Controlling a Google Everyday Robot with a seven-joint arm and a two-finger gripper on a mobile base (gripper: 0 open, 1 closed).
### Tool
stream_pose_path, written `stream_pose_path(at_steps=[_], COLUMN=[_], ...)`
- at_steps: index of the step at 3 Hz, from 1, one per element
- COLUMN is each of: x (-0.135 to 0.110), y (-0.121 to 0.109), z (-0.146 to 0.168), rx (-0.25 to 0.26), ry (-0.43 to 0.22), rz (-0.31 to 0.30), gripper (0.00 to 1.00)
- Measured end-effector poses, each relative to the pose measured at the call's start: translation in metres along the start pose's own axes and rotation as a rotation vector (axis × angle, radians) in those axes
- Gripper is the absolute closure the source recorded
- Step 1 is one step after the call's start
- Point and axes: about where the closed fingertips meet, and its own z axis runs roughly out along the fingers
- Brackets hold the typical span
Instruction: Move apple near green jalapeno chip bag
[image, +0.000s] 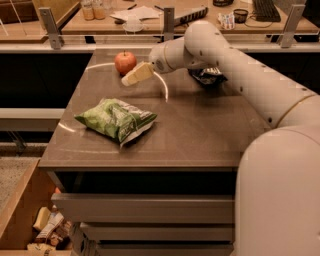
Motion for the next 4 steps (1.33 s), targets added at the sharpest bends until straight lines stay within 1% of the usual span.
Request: stream_pose_path(at_steps=[1, 2, 3, 4], x=[-0.008, -0.01, -0.008, -0.006], y=[-0.005, -0.004, -0.002, 0.003], z=[0.029, 0.051, 0.063, 0.063], rx=[-0.016, -0.043, -0.072, -0.104], ry=[-0.008, -0.017, -0.028, -0.023], rz=[0.013, 0.02, 0.02, -0.004], gripper=[0.0, 0.13, 0.38, 0.62])
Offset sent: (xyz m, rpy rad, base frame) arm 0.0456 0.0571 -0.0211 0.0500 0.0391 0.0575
